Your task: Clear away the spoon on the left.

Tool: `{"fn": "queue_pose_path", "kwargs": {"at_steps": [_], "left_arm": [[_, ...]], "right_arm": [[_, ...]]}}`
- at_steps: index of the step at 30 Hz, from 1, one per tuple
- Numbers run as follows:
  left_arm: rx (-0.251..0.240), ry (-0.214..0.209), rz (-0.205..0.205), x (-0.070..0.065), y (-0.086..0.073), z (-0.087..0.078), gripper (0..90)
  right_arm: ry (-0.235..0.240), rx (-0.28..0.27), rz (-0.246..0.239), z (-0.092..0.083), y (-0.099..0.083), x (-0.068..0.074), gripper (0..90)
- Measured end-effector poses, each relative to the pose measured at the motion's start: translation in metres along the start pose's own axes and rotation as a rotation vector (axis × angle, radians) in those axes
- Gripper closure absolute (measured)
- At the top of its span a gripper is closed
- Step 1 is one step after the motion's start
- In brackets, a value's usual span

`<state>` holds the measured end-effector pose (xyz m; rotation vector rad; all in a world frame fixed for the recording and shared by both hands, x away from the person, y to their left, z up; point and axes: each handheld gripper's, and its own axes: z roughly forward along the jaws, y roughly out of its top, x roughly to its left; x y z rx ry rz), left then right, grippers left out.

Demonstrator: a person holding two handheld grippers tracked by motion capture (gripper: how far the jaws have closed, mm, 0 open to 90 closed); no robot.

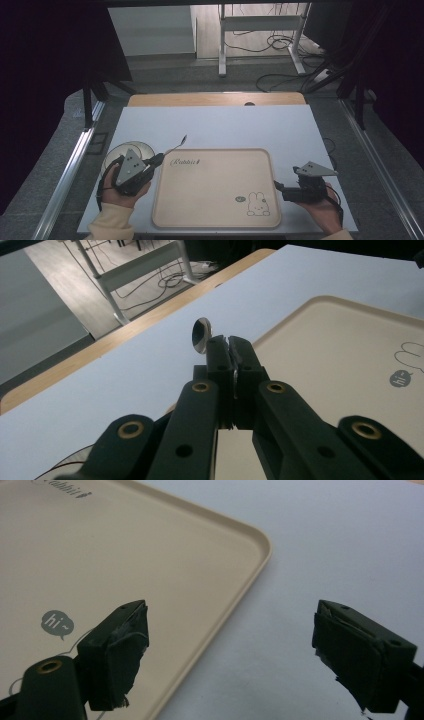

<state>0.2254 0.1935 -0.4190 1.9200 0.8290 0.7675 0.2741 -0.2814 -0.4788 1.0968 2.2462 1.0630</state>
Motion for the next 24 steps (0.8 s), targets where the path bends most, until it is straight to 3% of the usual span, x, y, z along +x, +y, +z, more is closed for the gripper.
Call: {"fn": "queue_pose_path", "kwargs": {"at_steps": [24], "left_arm": [[0.022, -0.036, 0.0, -0.016, -0.004, 0.02, 89.8]], "right_arm": [[0.0, 0.009, -0.001, 0.001, 0.0, -0.001, 15.1]]}}
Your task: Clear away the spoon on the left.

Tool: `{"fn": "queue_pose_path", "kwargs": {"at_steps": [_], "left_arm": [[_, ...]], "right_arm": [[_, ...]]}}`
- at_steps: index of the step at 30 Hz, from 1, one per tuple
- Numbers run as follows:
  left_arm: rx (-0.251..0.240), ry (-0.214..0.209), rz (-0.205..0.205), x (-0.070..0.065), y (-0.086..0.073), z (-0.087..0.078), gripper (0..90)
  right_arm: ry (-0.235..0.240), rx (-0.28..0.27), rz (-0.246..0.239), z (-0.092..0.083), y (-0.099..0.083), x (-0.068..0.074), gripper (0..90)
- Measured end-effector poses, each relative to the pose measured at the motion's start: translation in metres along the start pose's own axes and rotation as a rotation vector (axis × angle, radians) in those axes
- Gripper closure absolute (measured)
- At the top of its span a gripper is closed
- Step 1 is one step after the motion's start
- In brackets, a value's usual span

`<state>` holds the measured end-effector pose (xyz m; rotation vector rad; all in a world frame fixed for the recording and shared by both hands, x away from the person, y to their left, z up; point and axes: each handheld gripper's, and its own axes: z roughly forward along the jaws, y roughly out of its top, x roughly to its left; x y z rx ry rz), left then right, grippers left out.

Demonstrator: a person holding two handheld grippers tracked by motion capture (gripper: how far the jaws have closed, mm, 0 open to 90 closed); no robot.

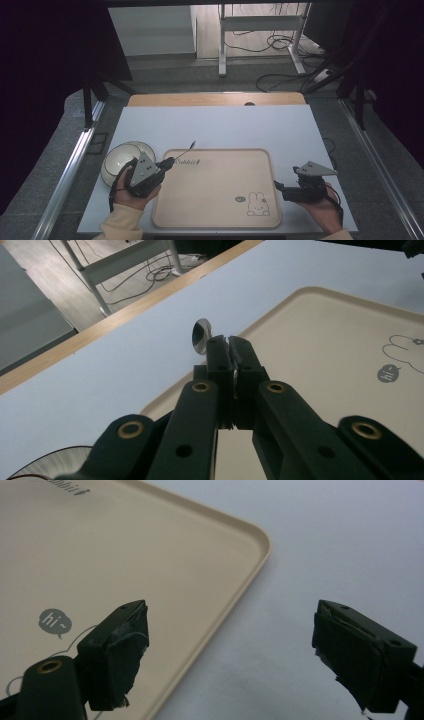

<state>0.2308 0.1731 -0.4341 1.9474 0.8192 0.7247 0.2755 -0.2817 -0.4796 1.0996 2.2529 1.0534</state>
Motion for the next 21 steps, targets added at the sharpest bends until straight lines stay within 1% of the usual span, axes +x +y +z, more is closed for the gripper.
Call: {"fn": "queue_pose_path", "kwargs": {"at_steps": [4, 5, 7, 11, 17, 19, 20, 21], "left_arm": [[0.007, -0.011, -0.003, -0.003, -0.001, 0.006, 89.7], [0.015, -0.02, 0.007, -0.006, -0.002, 0.009, 89.8], [0.018, -0.024, 0.005, -0.008, -0.002, 0.011, 89.7], [0.034, -0.039, 0.022, -0.013, -0.004, 0.018, 89.7], [0.046, -0.039, 0.031, -0.016, -0.006, 0.022, 89.7], [0.06, -0.038, 0.045, -0.017, -0.008, 0.024, 89.7], [0.06, -0.038, 0.045, -0.017, -0.008, 0.024, 89.7], [0.069, -0.033, 0.057, -0.017, -0.01, 0.025, 89.7]], "right_arm": [[0.002, 0.002, -0.002, 0.001, 0.0, 0.0, 15.1], [0.004, 0.004, -0.003, 0.001, 0.0, 0.0, 15.1], [0.004, 0.004, -0.003, 0.001, 0.0, 0.0, 15.1], [0.005, 0.004, -0.002, 0.001, 0.0, 0.0, 15.1], [0.006, 0.006, -0.002, 0.001, 0.0, 0.0, 15.1], [0.008, 0.006, -0.003, 0.001, 0.0, 0.0, 15.1], [0.008, 0.006, -0.003, 0.001, 0.0, 0.0, 15.1], [0.009, 0.008, -0.005, 0.001, 0.0, 0.0, 15.1]]}}
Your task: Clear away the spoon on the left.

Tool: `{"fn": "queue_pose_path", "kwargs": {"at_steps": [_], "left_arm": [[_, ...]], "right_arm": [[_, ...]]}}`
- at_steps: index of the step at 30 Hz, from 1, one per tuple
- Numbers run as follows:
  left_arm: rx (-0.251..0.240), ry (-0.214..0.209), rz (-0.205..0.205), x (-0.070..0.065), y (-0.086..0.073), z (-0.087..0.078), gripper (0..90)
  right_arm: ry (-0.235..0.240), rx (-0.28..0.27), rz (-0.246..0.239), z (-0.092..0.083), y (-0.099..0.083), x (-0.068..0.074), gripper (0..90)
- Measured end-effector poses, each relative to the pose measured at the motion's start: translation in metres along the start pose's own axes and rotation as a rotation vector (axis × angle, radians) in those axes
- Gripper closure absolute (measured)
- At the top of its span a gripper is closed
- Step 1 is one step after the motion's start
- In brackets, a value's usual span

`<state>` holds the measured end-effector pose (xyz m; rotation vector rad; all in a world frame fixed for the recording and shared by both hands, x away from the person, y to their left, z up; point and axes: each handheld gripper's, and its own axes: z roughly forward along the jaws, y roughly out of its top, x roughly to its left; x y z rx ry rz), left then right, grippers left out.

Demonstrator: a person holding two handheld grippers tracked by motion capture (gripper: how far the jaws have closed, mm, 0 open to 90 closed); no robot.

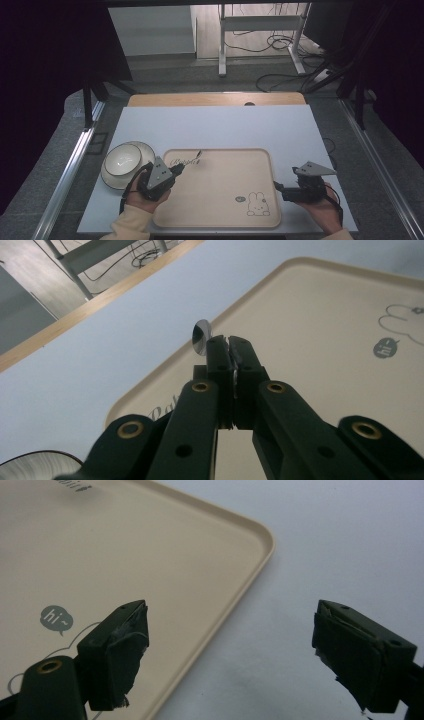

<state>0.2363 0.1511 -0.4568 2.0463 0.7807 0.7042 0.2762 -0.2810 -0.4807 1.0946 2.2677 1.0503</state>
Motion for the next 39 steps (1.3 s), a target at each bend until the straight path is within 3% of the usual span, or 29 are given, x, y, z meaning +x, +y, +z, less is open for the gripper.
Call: {"fn": "queue_pose_path", "kwargs": {"at_steps": [6, 32, 36, 37, 39], "left_arm": [[0.022, 0.001, 0.011, -0.002, -0.004, 0.004, 89.6], [0.098, 0.014, 0.134, -0.02, -0.018, 0.012, 86.8], [0.131, 0.017, 0.182, -0.026, -0.023, 0.013, 85.0], [0.152, 0.019, 0.212, -0.029, -0.024, 0.014, 84.4], [0.162, 0.018, 0.219, -0.031, -0.025, 0.015, 83.9]], "right_arm": [[0.0, 0.007, -0.006, 0.0, 0.0, 0.0, 15.1], [-0.002, 0.016, -0.018, 0.002, -0.001, 0.001, 15.1], [-0.003, 0.018, -0.02, 0.002, -0.001, 0.002, 15.1], [-0.003, 0.018, -0.02, 0.002, -0.001, 0.002, 15.1], [-0.004, 0.019, -0.02, 0.003, -0.001, 0.002, 15.1]]}}
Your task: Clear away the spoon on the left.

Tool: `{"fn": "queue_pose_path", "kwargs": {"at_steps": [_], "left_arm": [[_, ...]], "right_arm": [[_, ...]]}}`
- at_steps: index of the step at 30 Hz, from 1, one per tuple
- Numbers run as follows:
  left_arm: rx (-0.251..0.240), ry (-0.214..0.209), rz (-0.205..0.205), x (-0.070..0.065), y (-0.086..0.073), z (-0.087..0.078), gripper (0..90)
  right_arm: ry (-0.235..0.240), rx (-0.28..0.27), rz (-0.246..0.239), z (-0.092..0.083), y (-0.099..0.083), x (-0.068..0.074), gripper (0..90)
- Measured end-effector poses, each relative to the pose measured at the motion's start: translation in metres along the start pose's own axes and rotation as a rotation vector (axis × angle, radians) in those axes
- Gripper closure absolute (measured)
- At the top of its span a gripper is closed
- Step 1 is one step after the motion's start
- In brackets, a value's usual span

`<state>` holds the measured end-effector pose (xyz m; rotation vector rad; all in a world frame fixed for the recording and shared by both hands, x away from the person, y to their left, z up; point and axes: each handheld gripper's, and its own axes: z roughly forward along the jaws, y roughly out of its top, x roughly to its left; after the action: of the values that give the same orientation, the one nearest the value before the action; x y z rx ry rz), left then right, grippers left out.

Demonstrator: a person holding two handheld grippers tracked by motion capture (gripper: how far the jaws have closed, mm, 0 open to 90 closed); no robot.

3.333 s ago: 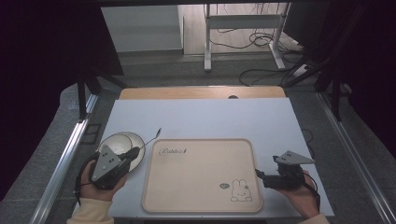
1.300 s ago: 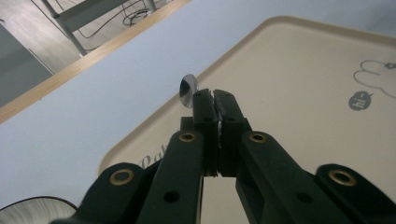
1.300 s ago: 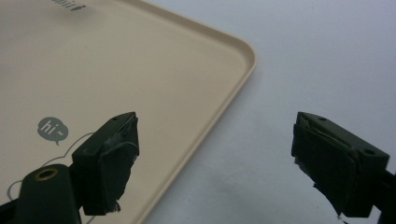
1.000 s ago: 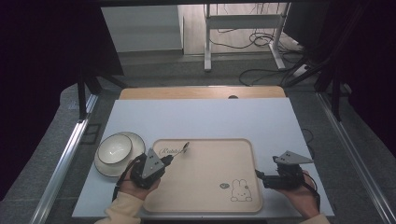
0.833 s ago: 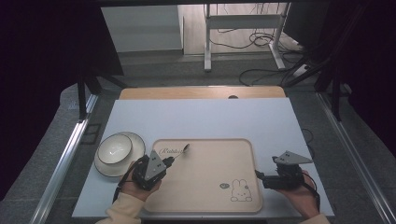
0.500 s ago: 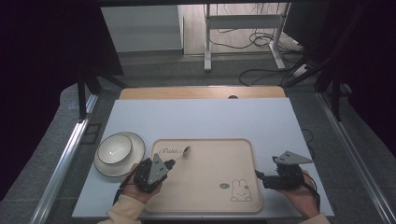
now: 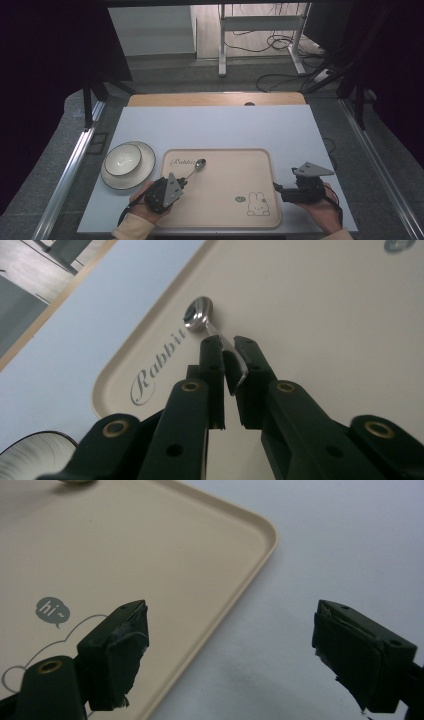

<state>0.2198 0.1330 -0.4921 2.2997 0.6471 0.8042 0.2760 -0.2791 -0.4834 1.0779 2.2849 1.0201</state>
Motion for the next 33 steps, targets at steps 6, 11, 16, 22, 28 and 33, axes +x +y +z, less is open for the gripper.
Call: {"fn": "queue_pose_path", "kwargs": {"at_steps": [6, 11, 16, 22, 28, 33], "left_arm": [[0.043, -0.05, 0.015, -0.008, -0.001, 0.007, 80.1], [0.066, -0.089, 0.035, -0.013, -0.002, 0.011, 75.1], [0.107, -0.147, 0.037, -0.012, -0.005, 0.016, 70.2], [0.12, -0.239, -0.001, -0.008, -0.006, 0.017, 49.9], [0.102, -0.254, -0.066, 0.003, -0.007, 0.011, 22.8], [0.047, -0.241, -0.124, 0.008, -0.005, 0.006, 17.0]], "right_arm": [[-0.004, 0.007, -0.005, 0.001, 0.0, 0.001, 15.1], [-0.009, 0.011, -0.005, 0.001, -0.001, 0.001, 15.1], [-0.01, 0.017, -0.006, 0.001, -0.001, 0.001, 15.1], [-0.012, 0.011, -0.002, 0.001, -0.001, 0.0, 15.1], [-0.018, 0.013, 0.003, 0.001, -0.001, -0.001, 15.1], [-0.022, 0.013, 0.003, 0.0, -0.001, -0.001, 15.2]]}}
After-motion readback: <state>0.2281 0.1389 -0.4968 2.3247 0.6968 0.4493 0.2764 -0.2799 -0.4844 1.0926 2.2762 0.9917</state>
